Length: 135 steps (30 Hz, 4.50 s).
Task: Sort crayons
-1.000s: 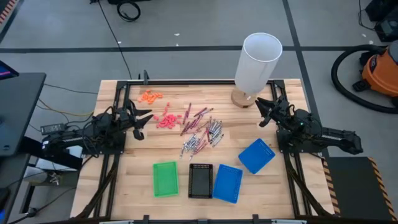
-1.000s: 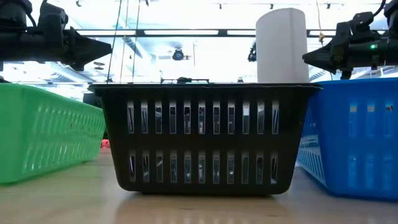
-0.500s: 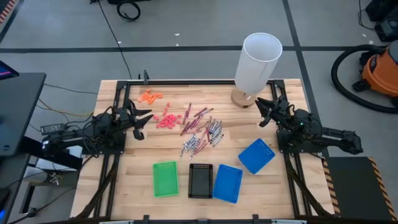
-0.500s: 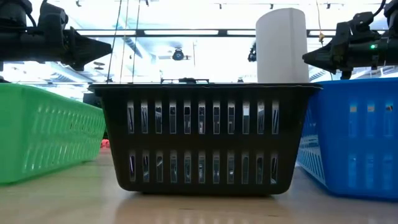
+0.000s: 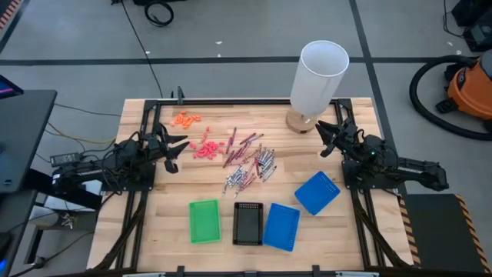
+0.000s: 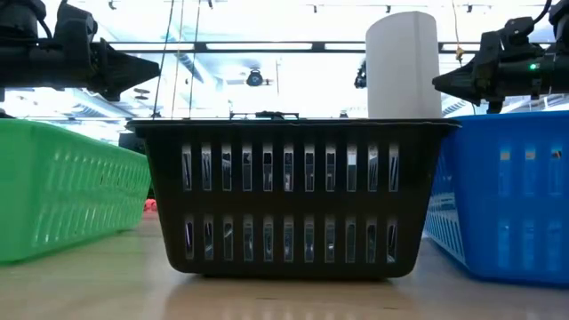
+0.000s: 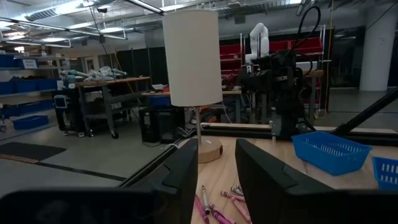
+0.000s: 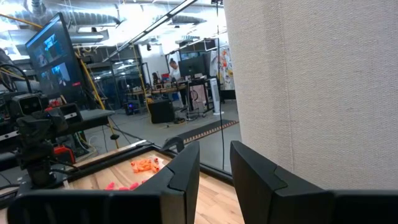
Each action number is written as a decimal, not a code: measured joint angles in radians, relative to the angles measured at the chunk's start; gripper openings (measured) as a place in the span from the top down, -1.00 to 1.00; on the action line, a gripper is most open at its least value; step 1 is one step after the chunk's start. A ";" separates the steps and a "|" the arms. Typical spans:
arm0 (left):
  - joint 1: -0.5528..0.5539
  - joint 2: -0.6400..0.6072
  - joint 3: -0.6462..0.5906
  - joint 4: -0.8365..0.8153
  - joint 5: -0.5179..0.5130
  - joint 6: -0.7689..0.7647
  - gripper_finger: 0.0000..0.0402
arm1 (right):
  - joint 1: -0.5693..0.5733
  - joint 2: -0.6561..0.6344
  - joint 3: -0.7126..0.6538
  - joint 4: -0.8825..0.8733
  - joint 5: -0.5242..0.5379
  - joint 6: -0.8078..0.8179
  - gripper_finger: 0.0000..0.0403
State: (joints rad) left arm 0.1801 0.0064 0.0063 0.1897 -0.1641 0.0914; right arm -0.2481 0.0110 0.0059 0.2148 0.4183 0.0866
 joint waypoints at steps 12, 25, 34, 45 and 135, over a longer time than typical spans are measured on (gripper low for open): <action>0.000 0.000 0.000 0.000 0.000 0.000 0.42 | 0.000 0.000 0.000 0.000 0.000 0.000 0.51; 0.000 0.000 0.000 0.001 0.000 -0.006 0.42 | 0.000 0.000 0.000 0.000 0.000 0.000 0.51; 0.000 0.000 0.000 0.017 0.000 -0.103 0.42 | 0.000 0.000 0.000 0.101 0.002 0.001 0.51; 0.000 0.000 0.000 0.053 0.050 -0.162 0.42 | 0.000 0.000 0.000 0.152 -0.010 0.187 0.51; 0.059 0.556 0.283 0.074 0.035 -0.024 0.42 | 0.267 1.780 1.055 -0.735 -0.366 -0.389 0.51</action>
State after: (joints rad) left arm 0.2394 0.5629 0.2897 0.2639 -0.1295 0.0673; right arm 0.0193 1.7907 1.0613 -0.5201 0.0526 -0.3020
